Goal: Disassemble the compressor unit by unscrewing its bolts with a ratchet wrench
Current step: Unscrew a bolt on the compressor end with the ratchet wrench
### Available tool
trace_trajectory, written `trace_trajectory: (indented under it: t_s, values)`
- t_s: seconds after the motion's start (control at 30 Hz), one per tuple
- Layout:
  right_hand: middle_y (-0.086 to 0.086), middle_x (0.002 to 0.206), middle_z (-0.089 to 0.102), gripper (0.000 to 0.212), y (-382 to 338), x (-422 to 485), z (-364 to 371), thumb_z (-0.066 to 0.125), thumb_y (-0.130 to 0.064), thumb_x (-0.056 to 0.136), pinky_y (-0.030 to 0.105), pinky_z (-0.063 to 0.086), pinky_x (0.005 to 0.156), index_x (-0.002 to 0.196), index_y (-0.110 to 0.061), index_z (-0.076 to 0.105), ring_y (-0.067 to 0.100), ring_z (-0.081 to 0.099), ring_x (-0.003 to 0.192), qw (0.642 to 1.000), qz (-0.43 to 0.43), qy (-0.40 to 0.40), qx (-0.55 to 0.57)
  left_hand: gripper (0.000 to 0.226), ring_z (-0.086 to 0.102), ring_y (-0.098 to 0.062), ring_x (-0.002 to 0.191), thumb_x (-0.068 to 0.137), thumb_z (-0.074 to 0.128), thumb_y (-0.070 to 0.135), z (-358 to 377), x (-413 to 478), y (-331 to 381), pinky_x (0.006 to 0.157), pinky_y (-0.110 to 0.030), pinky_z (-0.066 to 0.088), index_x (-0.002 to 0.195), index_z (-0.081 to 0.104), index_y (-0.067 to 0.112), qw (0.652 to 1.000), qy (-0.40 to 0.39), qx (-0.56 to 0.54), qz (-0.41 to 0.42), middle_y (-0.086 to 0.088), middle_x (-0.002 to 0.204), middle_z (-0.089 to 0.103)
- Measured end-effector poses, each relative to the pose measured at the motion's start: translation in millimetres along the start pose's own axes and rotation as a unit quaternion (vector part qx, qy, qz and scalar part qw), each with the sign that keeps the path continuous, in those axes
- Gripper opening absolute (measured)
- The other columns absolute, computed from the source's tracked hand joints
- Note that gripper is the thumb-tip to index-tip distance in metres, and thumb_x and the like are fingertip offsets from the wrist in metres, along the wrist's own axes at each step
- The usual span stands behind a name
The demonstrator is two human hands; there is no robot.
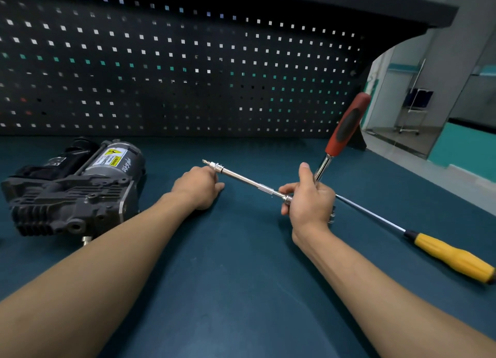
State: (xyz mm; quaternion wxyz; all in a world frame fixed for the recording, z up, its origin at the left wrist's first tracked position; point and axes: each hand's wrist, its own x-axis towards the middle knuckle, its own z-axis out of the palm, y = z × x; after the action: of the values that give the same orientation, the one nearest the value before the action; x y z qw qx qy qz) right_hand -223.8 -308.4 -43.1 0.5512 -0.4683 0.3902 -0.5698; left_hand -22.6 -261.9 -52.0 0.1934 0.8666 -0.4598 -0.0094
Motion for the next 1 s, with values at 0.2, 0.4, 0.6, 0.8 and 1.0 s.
trace_trajectory:
  t_s: [0.2,0.4,0.6,0.8,1.0]
  values:
    - [0.008,0.048,0.059,0.069,4.4,3.5,-0.4,0.056,-0.041,0.099,0.021,0.032,0.035,0.035,-0.016,0.058,0.020,0.041,0.028,1.000,0.003,-0.002,0.004,0.031,0.058,-0.025,0.088,0.093,0.059,0.047,3.4,8.2,9.8,0.074,-0.032,0.046,0.074,0.052,0.023,1.000,0.005,-0.007,-0.001,-0.005,0.102,0.062]
    - [0.005,0.049,0.062,0.070,2.4,-1.8,3.7,0.053,-0.037,0.101,0.024,0.033,0.034,0.034,-0.019,0.058,0.016,0.042,0.030,0.999,-0.004,-0.027,0.045,0.039,0.059,-0.021,0.086,0.081,0.071,0.048,-60.0,-56.0,16.3,0.078,-0.035,0.054,0.095,0.054,0.017,0.985,-0.111,0.115,0.056,-0.001,0.098,0.058]
    - [0.002,0.048,0.061,0.050,-2.3,-2.9,5.1,0.057,-0.037,0.098,0.022,0.028,0.034,0.056,-0.013,0.045,0.015,0.039,0.031,0.996,0.060,-0.067,0.024,0.030,0.055,0.002,0.075,0.078,0.063,0.056,-120.6,-156.7,-31.1,0.071,-0.027,0.051,0.097,0.070,0.034,0.964,0.037,0.044,0.260,0.021,0.076,0.062]
    - [0.007,0.060,0.063,0.047,-10.6,-16.1,-1.8,0.060,-0.043,0.096,0.016,0.021,0.031,0.064,-0.014,0.041,0.016,0.038,0.030,0.968,0.172,-0.145,-0.113,0.060,0.037,-0.012,0.131,0.067,0.078,0.061,-131.4,-139.2,-70.0,0.110,-0.029,0.030,0.120,0.065,0.036,0.939,0.009,0.201,0.277,0.014,0.135,0.050]
    - [0.006,0.052,0.064,0.053,-7.1,-18.4,-4.3,0.060,-0.048,0.096,0.017,0.020,0.030,0.061,-0.014,0.038,0.017,0.036,0.030,0.958,0.151,-0.175,-0.170,0.051,0.039,-0.002,0.127,0.072,0.073,0.063,-103.8,-129.8,-85.9,0.107,-0.017,0.022,0.117,0.065,0.041,0.933,0.004,0.198,0.301,0.024,0.130,0.053]
